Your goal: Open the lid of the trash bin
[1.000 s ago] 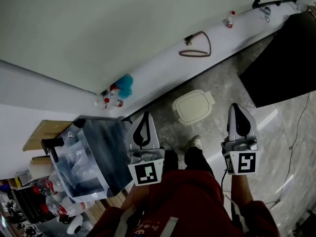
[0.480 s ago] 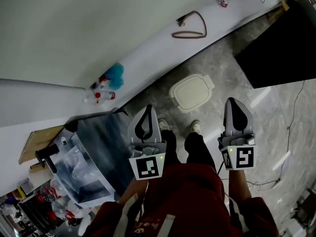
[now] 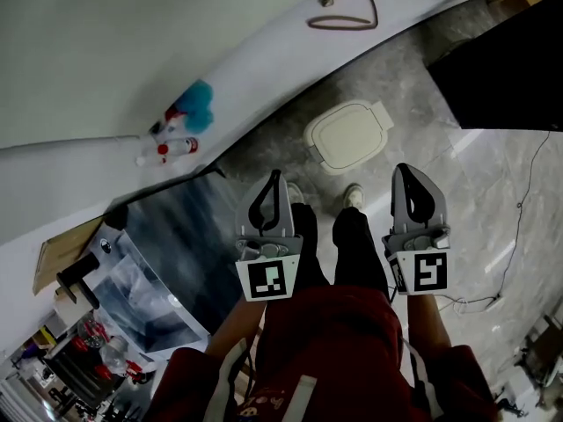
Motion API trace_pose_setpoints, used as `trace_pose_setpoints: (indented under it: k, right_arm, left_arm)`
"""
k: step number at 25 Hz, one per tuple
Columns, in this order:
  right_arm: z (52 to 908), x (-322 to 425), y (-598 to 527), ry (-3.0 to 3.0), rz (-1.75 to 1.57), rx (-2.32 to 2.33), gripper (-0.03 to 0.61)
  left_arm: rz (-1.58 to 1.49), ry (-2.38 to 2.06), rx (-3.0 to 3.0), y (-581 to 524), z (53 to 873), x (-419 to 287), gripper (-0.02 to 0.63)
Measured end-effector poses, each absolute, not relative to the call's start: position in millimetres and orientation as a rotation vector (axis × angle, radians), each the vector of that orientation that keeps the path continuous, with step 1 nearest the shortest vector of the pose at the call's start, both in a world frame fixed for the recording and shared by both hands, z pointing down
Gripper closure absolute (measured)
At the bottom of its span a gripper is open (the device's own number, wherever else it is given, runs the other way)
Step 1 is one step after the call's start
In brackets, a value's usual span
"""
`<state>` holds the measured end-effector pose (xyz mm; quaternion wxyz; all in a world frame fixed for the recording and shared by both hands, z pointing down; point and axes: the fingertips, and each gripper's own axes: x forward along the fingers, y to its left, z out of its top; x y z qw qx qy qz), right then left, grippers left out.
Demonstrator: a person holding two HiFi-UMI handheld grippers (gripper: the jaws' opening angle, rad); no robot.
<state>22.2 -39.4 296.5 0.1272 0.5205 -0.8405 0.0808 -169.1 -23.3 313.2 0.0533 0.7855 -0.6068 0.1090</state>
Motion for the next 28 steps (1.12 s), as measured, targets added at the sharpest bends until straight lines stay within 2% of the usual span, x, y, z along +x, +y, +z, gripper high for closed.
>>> trace_pose_setpoints:
  k: [18,28]
  right_arm:
    - [470,13,-11,-2.329,0.440,1.333,0.577]
    - [553,8,-8,-2.264,0.570,1.251,0.577]
  left_arm:
    - [0.583,-1.609,2.285,-7,513,-154,0.609]
    - [0.613,-1.556,2.274,-15,589,-137,0.609]
